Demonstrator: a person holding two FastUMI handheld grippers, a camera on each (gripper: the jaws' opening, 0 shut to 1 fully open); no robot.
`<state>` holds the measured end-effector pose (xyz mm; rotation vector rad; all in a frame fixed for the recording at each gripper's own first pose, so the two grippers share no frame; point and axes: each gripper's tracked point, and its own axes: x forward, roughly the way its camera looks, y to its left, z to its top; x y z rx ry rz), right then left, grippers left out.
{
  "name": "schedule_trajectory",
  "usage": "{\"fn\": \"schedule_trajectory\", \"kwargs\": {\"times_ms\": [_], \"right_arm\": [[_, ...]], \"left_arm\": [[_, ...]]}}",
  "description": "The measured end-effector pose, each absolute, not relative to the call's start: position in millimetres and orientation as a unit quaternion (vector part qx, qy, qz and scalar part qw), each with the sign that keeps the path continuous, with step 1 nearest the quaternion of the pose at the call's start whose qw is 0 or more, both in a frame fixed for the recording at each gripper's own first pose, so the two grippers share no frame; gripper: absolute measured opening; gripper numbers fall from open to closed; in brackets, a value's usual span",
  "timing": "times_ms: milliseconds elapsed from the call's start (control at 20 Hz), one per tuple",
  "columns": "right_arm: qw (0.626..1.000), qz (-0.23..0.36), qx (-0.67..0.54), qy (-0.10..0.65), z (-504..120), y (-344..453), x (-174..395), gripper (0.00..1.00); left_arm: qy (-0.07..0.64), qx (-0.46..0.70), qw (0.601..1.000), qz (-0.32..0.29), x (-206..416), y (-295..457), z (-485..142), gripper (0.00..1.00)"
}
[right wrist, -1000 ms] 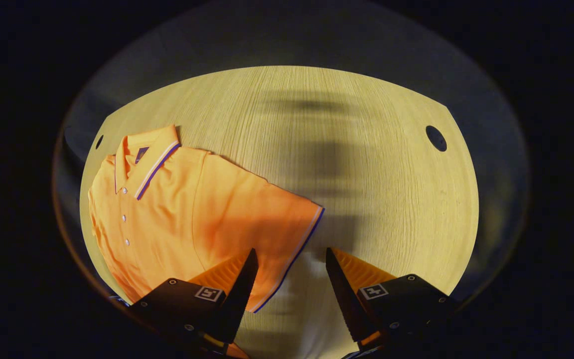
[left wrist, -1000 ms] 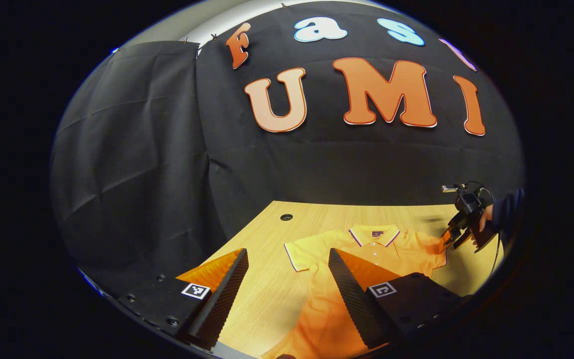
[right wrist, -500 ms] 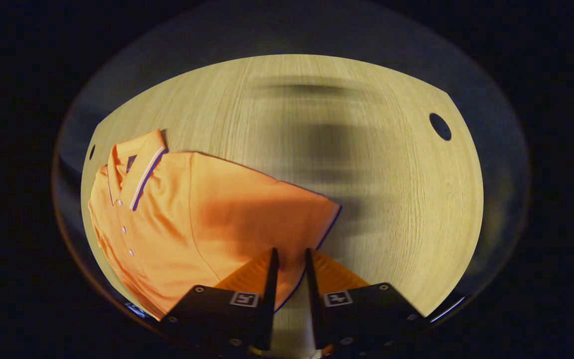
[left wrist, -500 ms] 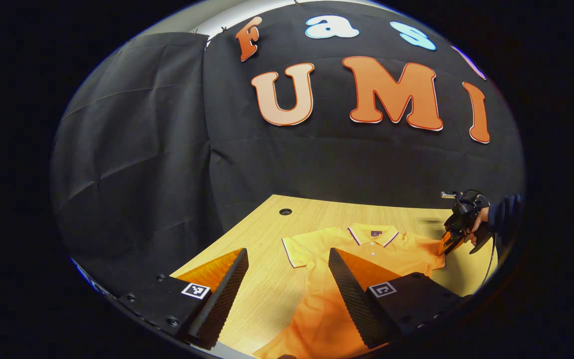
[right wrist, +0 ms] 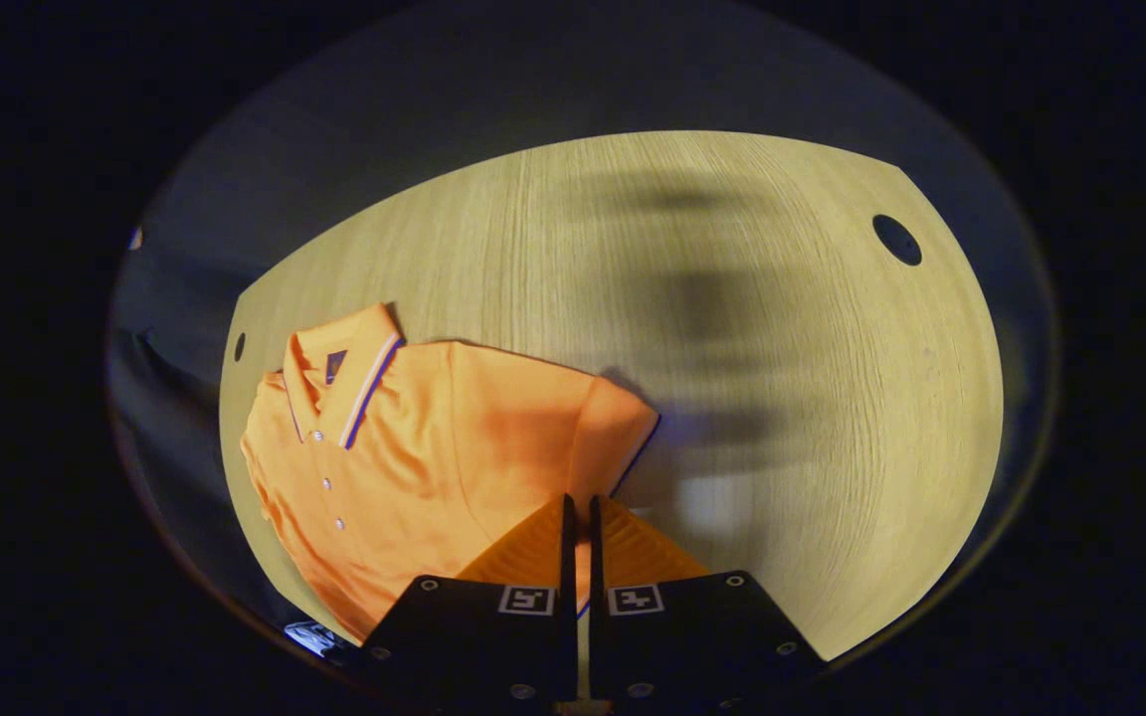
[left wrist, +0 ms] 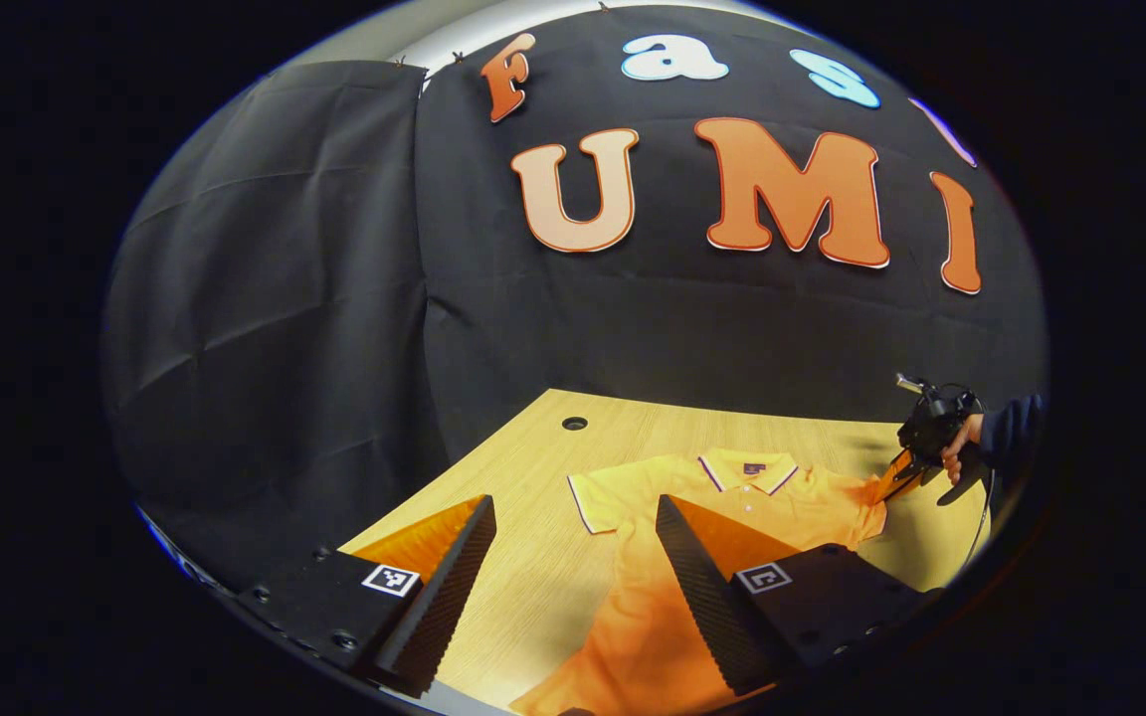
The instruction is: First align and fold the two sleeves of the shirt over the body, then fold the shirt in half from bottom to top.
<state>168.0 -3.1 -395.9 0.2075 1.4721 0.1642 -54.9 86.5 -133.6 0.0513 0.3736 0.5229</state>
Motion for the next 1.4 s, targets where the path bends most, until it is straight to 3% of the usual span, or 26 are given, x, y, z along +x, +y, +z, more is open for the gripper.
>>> {"fn": "schedule_trajectory", "kwargs": {"times_ms": [700,850,1000,1050,1100,1150,1200,1400], "right_arm": [[0.732,0.166,0.128,0.648,-347.0,110.3,169.3,0.06],[0.729,0.179,0.134,0.646,-346.1,118.9,167.6,0.22],[0.743,0.178,0.127,0.632,-341.8,116.0,170.8,0.53],[0.748,0.179,0.126,0.627,-336.6,112.7,171.1,0.52],[0.752,0.18,0.125,0.622,-331.5,111.4,171.7,0.65],[0.758,0.18,0.127,0.614,-325.5,110.4,173.1,0.65],[0.765,0.181,0.132,0.604,-319.6,110.7,174.2,0.78],[0.784,0.149,0.146,0.584,-306.3,98.8,172.0,0.91]], "left_arm": [[0.193,-0.018,0.945,0.264,-55.6,95.2,-140.3,0.99],[0.199,-0.021,0.943,0.266,-53.5,104.7,-144.6,1.0],[0.203,-0.03,0.943,0.262,-44.8,111.9,-146.9,1.0],[0.205,-0.034,0.944,0.257,-40.2,116.6,-147.0,1.0],[0.205,-0.038,0.945,0.253,-34.6,121.5,-145.0,1.0],[0.205,-0.041,0.946,0.247,-27.2,125.6,-142.5,0.99],[0.208,-0.047,0.949,0.234,-17.8,128.5,-142.5,0.99],[0.248,-0.082,0.948,0.181,20.3,142.2,-164.4,0.98]]}}
